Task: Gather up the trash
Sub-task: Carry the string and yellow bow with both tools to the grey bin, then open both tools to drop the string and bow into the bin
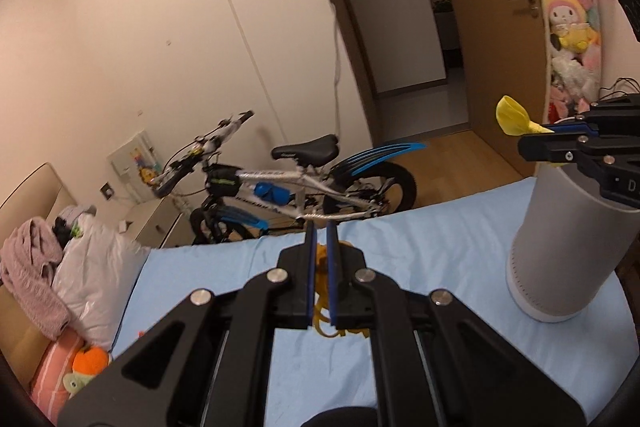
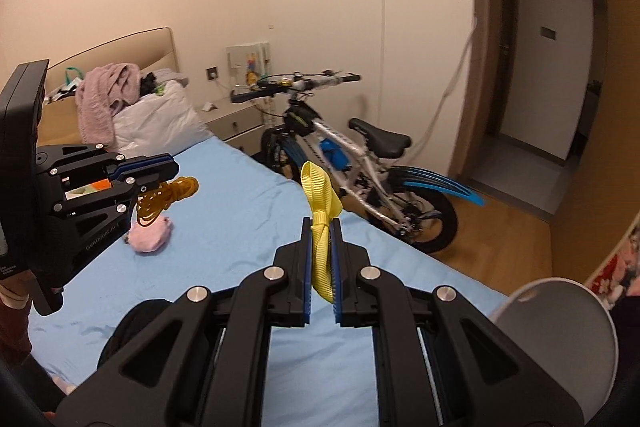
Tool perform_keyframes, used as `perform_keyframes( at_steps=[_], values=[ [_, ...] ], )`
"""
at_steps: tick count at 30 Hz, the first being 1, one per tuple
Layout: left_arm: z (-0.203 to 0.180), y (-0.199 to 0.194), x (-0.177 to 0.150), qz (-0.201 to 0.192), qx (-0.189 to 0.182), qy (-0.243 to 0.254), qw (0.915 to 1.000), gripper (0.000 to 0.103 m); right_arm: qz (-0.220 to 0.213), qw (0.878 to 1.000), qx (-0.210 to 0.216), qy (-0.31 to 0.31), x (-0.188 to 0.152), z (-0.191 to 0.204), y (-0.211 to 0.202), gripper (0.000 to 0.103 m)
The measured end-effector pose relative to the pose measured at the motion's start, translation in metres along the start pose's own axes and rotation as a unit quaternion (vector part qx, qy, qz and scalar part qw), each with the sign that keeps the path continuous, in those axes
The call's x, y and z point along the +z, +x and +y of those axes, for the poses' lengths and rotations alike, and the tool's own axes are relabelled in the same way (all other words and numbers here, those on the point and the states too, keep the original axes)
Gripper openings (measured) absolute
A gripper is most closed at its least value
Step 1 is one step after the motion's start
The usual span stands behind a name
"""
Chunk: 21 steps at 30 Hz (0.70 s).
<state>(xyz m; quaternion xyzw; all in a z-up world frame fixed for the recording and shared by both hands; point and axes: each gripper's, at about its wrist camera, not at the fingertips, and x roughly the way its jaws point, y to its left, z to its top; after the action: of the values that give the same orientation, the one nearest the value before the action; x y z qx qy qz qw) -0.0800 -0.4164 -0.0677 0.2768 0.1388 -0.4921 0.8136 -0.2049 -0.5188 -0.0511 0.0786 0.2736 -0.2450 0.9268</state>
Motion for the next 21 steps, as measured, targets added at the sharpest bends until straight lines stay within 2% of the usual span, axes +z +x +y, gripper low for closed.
perform_keyframes(
  at_steps=[6, 15, 21],
  values=[
    [-0.057, 0.009, 0.046, -0.031, -0.071, 0.041, 0.9961, 0.005, -0.002, 0.997, -0.071, 0.033, -0.010, -0.051, -0.047, 0.007],
    [-0.141, 0.018, 0.083, -0.053, -0.162, 0.094, 0.9807, 0.005, 0.000, 0.986, -0.152, 0.076, -0.029, -0.114, -0.098, 0.007],
    [-0.177, 0.023, 0.093, -0.055, -0.203, 0.118, 0.9704, 0.005, 0.018, 0.981, -0.166, 0.100, -0.043, -0.144, -0.107, 0.007]
  ],
)
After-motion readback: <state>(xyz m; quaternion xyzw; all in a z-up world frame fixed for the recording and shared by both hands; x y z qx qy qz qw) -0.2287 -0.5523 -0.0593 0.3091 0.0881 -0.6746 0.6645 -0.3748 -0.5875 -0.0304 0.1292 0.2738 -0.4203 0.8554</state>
